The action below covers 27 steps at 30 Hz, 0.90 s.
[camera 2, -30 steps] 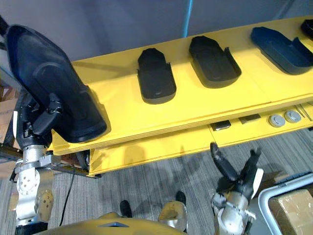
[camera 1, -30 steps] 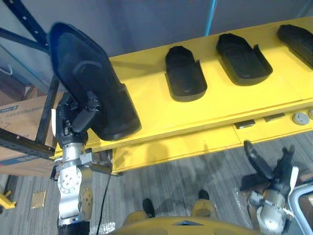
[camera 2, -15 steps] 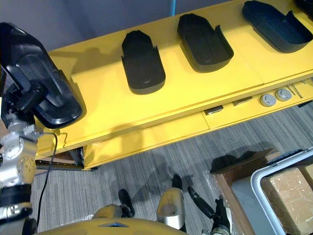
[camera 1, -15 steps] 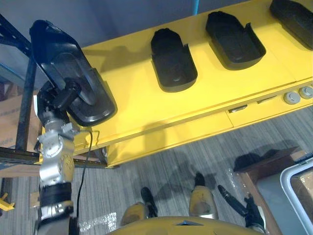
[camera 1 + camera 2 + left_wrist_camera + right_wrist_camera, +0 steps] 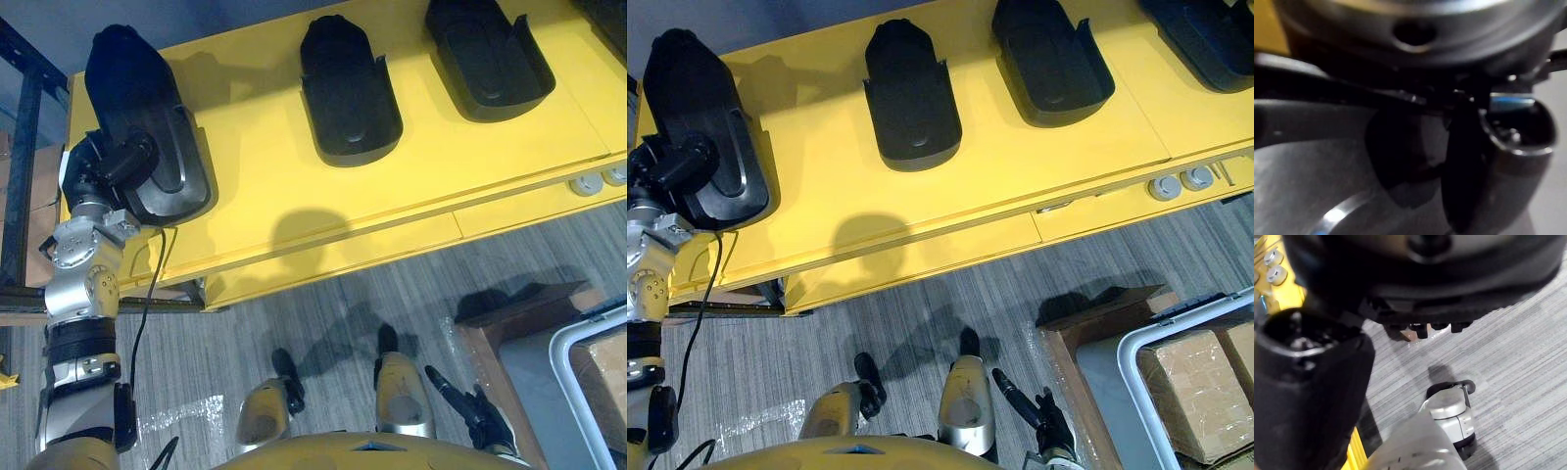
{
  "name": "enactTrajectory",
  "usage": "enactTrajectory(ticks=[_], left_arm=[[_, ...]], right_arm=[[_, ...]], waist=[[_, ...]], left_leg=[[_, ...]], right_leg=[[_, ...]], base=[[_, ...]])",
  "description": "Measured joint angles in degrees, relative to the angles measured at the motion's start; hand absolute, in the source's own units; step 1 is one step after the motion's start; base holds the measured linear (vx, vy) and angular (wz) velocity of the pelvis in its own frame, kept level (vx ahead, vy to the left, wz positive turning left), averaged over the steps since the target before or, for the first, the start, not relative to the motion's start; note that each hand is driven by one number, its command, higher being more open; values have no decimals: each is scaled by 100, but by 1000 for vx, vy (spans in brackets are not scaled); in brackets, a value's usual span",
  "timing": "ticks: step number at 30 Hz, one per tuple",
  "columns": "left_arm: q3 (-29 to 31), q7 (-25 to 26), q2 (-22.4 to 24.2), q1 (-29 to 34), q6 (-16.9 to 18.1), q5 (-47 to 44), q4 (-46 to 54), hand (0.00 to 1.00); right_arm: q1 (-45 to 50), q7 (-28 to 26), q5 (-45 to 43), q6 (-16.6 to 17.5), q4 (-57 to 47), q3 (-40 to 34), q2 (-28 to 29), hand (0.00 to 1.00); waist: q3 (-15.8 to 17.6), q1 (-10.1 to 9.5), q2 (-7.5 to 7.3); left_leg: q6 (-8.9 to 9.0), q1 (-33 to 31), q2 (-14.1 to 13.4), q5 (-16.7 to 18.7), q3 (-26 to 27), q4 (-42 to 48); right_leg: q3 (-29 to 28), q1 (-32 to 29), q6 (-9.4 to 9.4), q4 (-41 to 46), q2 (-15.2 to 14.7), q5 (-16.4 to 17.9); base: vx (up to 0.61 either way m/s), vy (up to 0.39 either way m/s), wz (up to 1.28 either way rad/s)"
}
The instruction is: Walk over and take three plastic housings, then place them on the shelf
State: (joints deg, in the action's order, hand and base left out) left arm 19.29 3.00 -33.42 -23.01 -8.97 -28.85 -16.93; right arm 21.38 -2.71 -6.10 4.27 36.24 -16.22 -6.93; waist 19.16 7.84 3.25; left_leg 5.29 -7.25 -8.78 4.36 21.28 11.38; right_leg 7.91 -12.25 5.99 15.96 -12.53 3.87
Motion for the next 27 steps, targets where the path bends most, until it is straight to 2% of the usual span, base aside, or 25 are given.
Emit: enactTrajectory(ticks=[1, 2, 5, 19, 25, 27], left_arm=[[-28, -40, -38, -27, -3, 0, -21, 0], [-41, -138, -81, -104, -30, 0, -64, 100], [-47, -239, -102, -211, -112, 1, -73, 100], [-170, -499, -325, -699, -162, 9, -341, 100], [-303, -274, -324, -870, -151, 312, -459, 100], [-333, -148, -324, -920, -153, 733, -497, 100]], right_arm=[[-1, -19, -8, 0, 0, 0, 0, 100], [-1, -53, -134, -5, 5, 1, 1, 100], [-1, -71, -150, -7, 3, 4, 2, 100], [-1, -73, -179, 14, -16, 9, 1, 100], [-1, -39, -240, 45, -23, 73, 1, 100], [-1, -20, -256, 50, -7, 121, 8, 100]], waist=[[0, 2, 0], [11, -4, -5], [43, -6, -34], [236, -27, 3], [235, -19, 3], [235, -7, 2]], left_leg=[[8, -23, -6, 10, -1, 26], [12, -44, -14, 18, -1, 49], [22, -51, -47, 51, 15, 109], [64, -140, -202, 197, 53, 357], [70, -149, -242, 227, 65, 422], [87, -135, -284, 254, 85, 459]], right_leg=[[-1, -15, 1, 6, 1, -1], [-8, -32, 4, 12, 4, -3], [-28, -31, 4, 16, 24, -3], [-62, -70, -25, 84, 118, 15], [-75, -67, -26, 87, 144, 15], [-101, -58, -26, 89, 178, 15]], base=[[0, 0, 0], [0, 0, 0], [-9, -3, -4], [-3, -4, -2], [-4, -2, -2], [-10, -9, -9]])
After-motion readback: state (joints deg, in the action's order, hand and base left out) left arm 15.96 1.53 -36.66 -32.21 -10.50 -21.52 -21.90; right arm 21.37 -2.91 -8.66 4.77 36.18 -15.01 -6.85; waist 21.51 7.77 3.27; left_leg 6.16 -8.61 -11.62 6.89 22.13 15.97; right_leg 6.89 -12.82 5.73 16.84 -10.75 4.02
